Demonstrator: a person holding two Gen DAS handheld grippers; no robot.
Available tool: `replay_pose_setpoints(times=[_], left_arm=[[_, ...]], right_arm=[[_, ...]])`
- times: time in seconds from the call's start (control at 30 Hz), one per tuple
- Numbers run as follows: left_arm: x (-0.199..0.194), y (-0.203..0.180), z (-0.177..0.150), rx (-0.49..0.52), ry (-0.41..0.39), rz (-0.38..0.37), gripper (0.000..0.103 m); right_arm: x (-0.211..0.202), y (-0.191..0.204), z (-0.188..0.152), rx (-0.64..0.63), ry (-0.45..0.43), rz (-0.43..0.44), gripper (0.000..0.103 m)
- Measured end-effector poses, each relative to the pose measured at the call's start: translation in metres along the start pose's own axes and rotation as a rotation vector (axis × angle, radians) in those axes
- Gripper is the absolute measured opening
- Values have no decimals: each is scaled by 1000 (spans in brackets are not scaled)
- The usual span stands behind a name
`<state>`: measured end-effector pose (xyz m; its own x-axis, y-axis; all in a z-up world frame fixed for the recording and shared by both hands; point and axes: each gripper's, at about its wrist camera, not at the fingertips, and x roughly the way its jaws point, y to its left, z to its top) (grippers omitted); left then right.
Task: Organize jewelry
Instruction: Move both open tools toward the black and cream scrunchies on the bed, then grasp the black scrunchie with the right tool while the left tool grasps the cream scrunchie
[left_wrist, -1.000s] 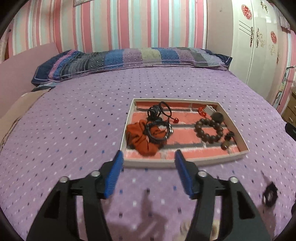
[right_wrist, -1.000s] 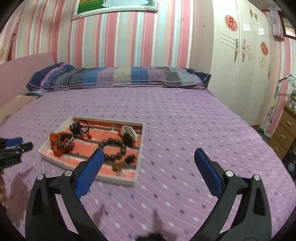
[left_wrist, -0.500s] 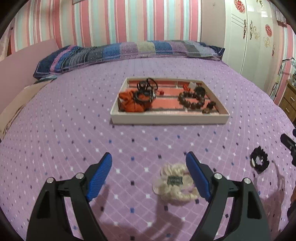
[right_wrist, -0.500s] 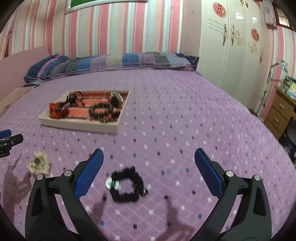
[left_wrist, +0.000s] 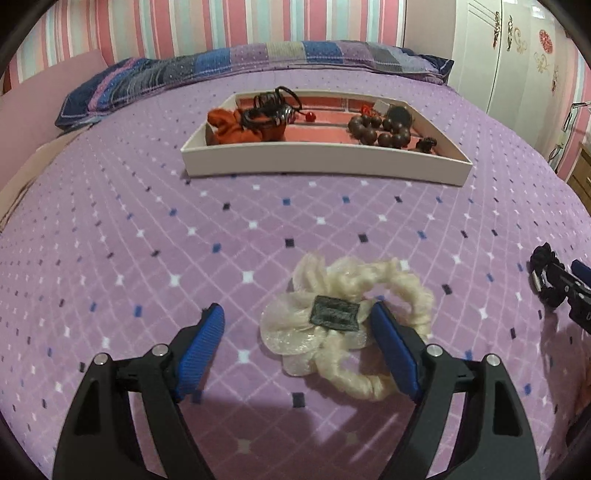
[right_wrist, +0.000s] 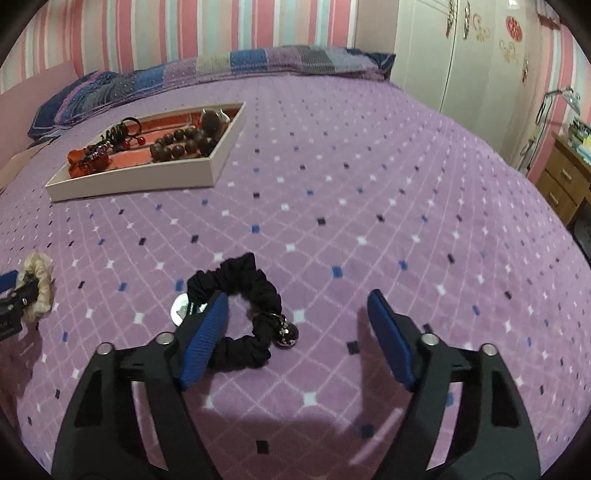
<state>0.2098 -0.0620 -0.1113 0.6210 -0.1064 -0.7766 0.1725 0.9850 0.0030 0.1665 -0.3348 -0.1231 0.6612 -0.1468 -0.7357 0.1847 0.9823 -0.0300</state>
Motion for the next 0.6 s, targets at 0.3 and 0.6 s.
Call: replay_pose_setpoints(times=[0.3,0.6], left_arm=[[-4,2,-1,-3,-15,-25,44],[-6,9,-1,-26,-14,-40,27]], right_arm=[[7,5,0,-20,6,4,42],[7,16,-1,-56,-6,10,23]])
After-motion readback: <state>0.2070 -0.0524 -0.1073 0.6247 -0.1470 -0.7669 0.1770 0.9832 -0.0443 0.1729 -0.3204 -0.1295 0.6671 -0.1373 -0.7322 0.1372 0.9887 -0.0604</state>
